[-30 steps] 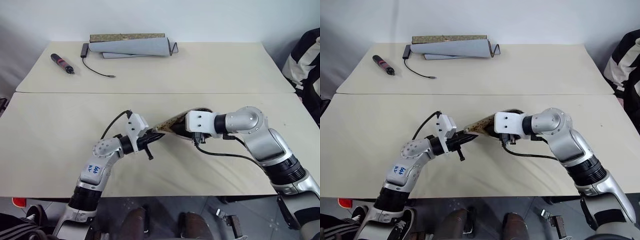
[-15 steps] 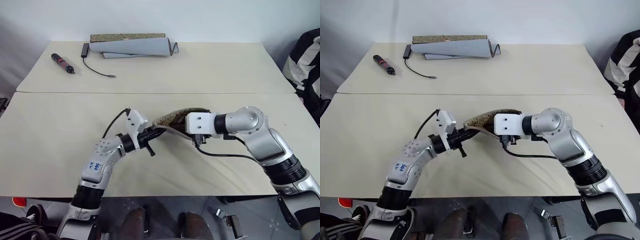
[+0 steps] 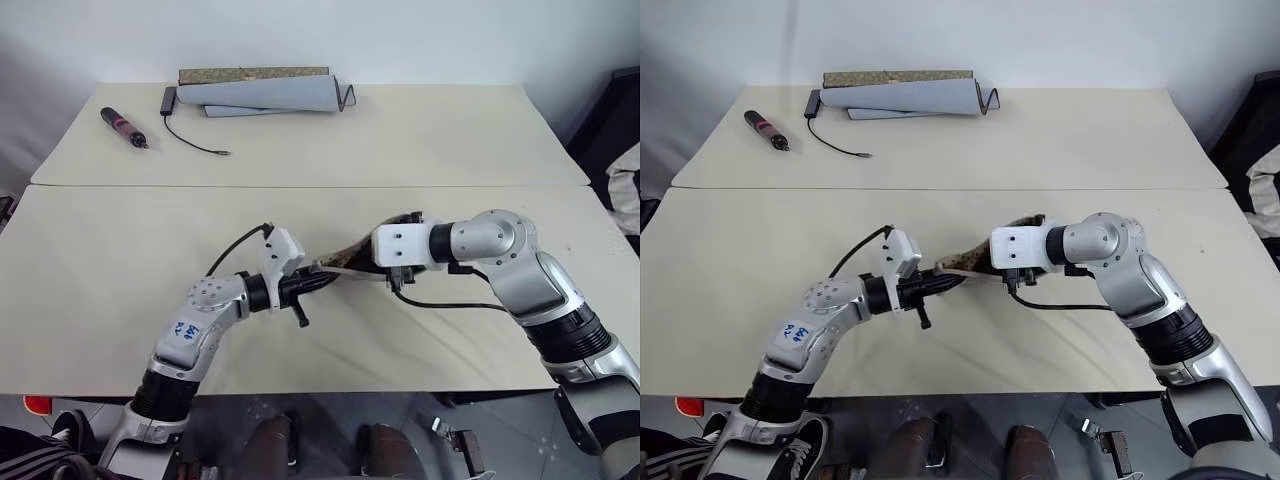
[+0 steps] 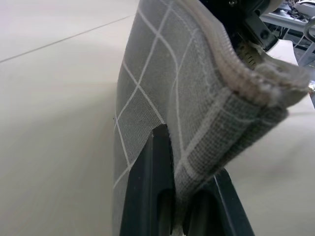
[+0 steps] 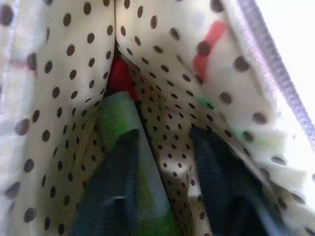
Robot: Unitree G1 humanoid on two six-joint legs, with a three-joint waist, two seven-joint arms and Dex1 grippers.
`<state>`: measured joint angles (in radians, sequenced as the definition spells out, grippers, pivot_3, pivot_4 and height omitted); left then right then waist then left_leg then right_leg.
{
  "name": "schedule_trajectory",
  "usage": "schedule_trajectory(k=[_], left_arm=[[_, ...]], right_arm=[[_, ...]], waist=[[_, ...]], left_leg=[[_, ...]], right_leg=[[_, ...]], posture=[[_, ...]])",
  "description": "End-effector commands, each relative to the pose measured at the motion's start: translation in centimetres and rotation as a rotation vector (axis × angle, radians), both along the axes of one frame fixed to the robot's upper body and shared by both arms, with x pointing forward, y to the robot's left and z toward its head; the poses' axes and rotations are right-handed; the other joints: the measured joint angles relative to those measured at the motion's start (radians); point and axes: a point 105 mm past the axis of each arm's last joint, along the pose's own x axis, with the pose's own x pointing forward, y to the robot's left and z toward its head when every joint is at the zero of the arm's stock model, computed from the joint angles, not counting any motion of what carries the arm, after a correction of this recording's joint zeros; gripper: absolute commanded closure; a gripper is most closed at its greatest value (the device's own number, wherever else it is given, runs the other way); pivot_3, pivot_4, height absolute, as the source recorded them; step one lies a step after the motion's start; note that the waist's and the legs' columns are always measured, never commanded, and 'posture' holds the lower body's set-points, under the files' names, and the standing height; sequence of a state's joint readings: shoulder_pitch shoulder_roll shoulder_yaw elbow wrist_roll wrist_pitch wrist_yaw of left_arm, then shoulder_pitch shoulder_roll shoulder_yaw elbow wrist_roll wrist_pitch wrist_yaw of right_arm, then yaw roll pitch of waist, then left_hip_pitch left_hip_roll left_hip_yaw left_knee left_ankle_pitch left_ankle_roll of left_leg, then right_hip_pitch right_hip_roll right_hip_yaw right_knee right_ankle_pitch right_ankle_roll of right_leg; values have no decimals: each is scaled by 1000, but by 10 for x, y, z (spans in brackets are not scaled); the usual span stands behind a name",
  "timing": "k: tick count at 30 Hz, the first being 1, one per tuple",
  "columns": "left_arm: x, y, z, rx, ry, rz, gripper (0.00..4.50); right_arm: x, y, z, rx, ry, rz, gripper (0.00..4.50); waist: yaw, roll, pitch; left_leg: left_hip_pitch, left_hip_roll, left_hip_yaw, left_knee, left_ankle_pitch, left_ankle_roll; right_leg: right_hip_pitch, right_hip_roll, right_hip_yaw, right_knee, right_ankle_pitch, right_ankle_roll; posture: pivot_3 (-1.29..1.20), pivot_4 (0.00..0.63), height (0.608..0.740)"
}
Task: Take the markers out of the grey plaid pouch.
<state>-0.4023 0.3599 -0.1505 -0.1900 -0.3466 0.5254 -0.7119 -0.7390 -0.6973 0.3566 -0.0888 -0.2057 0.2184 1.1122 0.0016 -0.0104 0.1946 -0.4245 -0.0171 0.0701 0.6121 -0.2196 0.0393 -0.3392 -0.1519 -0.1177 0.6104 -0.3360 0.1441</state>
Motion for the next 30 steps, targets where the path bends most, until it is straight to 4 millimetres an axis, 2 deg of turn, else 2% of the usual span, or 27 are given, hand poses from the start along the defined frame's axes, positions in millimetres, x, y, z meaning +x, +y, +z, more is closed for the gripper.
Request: schedule_trajectory(k=[1,5,10,13,18,22,30], left_arm=[[-6,-8,18,-27,-63,-43,4500],[-7,-6,16,-6,-56,-58,4500],[-5,8,16,0,-29,-61,4500],[-11,4,19,-39,13,-104,4500],[-18,-7,44,-216,93,-155,4500],[-20,-2,34,-209,152,-154,4500],[-17,1,20,-202,215,-118,4500]], right_arm=[[-3,0,8,-15,-38,27,3126],[-3,1,12,-2,-51,27,3126],[-8,-4,20,-8,-43,49,3126],[-9,1,27,-1,-41,63,3126],[-22,0,10,-80,77,101,3126],[-20,-1,9,-114,96,95,3126],[-18,1,-8,-175,151,88,3126]], waist=[[0,0,0],[-1,0,0],[-1,0,0],[-2,0,0],[2,0,0],[-1,0,0],[-2,0,0]], left_leg=[[0,0,0,0,0,0],[0,0,0,0,0,0],[0,0,0,0,0,0],[0,0,0,0,0,0],[0,0,-1,0,0,0],[0,0,0,0,2,3],[0,1,0,1,0,0]], right_leg=[[0,0,0,0,0,0],[0,0,0,0,0,0],[0,0,0,0,0,0],[0,0,0,0,0,0],[0,0,0,0,0,0],[0,1,0,0,0,0],[0,1,1,0,0,0]], posture=[[0,150,740],[0,150,740],[0,150,740],[0,150,740],[0,150,740],[0,150,740],[0,150,740]])
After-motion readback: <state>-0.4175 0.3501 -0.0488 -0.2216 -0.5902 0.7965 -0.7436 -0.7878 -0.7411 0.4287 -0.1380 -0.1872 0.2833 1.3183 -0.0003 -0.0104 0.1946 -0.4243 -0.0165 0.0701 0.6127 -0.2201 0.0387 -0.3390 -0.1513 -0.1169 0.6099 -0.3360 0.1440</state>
